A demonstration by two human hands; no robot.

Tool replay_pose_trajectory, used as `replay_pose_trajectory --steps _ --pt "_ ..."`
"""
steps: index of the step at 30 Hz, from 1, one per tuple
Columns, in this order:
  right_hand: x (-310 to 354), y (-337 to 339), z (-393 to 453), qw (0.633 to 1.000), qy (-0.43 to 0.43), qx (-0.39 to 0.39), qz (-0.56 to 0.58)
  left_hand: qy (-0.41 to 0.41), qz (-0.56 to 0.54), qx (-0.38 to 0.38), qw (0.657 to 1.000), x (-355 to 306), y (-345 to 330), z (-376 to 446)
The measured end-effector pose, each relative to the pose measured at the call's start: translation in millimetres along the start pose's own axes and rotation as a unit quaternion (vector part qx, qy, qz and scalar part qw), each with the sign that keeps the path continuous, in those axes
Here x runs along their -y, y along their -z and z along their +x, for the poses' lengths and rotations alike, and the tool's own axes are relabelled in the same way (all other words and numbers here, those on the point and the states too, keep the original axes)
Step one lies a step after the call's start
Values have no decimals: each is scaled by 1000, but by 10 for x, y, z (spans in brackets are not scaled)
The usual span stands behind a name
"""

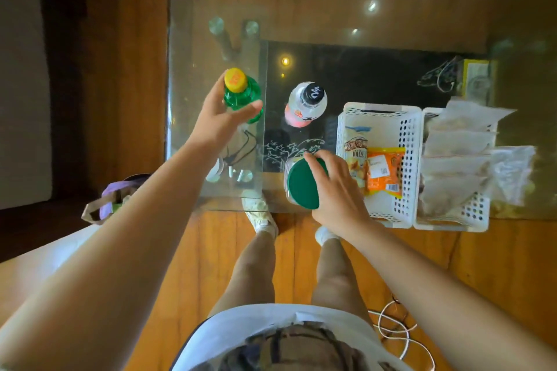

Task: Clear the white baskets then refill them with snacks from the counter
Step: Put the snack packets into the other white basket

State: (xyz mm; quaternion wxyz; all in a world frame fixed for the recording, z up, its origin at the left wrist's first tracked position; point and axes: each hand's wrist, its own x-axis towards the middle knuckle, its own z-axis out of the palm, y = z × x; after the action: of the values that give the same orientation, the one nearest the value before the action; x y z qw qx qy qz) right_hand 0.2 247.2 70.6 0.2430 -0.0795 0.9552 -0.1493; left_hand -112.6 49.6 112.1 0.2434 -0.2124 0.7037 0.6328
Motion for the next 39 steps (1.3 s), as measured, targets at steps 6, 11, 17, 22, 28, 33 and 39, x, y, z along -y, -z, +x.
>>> replay_pose_trajectory --steps 6,11,17,22,28,33,39 --pt "4 -168 164 1000 13 -6 -2 4 14 -59 998 82 -21 94" --pt "6 -162 139 1000 8 -18 -11 -2 47 -57 997 164 -25 99" --pt "-11 -35 173 998 -10 1 61 -37 94 -68 993 210 -68 81" --pt "-36 355 544 957 -83 -170 222 -32 104 -52 993 200 -55 95" --pt "-2 615 1007 957 -71 -79 269 -28 134 -4 991 222 -154 61" --pt "-69 676 987 978 -56 -81 186 -37 151 26 987 269 -259 31" --pt "-233 679 710 982 -53 -67 166 -30 130 54 990 306 -325 23"
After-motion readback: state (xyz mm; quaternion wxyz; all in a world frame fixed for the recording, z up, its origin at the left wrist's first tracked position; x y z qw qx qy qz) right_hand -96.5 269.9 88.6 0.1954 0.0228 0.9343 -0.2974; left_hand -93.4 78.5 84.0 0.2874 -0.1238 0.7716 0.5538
